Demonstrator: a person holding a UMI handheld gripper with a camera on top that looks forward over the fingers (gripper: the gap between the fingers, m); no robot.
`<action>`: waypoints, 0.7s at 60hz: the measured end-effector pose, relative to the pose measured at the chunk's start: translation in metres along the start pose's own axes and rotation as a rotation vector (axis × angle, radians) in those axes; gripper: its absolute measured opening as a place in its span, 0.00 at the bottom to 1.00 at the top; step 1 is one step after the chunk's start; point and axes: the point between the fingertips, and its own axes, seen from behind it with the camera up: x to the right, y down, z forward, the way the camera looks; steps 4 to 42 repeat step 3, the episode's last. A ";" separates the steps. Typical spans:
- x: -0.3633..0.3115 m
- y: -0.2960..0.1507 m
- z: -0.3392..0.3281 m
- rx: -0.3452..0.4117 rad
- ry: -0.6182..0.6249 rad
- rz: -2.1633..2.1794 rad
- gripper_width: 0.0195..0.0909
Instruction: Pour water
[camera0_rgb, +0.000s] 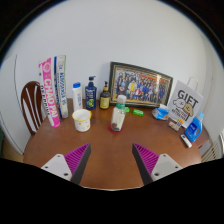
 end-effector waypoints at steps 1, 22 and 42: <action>0.000 0.001 0.000 -0.001 -0.003 0.000 0.92; -0.001 0.003 0.000 -0.006 -0.008 0.002 0.92; -0.001 0.003 0.000 -0.006 -0.008 0.002 0.92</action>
